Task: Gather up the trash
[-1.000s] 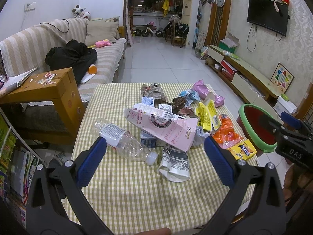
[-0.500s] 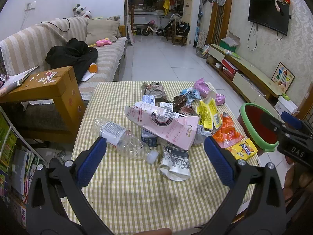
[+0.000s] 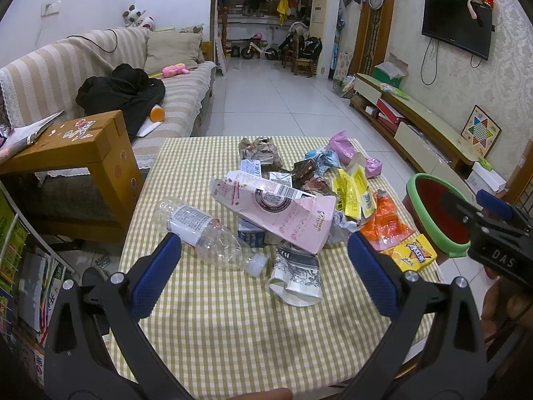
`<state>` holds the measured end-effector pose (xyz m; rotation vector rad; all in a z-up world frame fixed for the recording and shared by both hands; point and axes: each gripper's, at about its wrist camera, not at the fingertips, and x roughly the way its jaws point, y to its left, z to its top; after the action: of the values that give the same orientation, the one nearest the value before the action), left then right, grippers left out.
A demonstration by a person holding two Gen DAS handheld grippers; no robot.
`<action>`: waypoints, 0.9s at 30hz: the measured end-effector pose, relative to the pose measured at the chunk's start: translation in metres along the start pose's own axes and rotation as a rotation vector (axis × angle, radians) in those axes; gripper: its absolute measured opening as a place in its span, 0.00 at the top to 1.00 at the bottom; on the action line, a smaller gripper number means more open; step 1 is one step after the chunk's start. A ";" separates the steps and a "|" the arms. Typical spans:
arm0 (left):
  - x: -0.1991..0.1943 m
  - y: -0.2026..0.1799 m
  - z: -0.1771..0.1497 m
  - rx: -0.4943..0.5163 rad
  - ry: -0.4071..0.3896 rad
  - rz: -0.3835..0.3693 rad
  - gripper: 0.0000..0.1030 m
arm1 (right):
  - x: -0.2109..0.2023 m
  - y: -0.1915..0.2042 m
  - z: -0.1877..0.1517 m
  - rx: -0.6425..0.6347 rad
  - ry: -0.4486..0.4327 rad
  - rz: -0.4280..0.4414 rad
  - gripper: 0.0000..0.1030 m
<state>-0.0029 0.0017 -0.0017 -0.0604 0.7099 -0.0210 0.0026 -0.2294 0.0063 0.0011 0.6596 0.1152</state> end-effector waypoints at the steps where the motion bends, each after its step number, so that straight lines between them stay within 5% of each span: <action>1: 0.000 0.000 0.000 0.000 0.000 0.000 0.05 | 0.000 0.000 0.000 -0.001 -0.001 0.000 0.07; 27: 0.012 0.014 -0.008 -0.055 0.041 0.002 0.05 | 0.024 0.006 -0.010 -0.074 0.083 0.002 0.07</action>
<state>0.0014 0.0145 -0.0163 -0.1126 0.7517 -0.0009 0.0151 -0.2214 -0.0158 -0.0750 0.7384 0.1424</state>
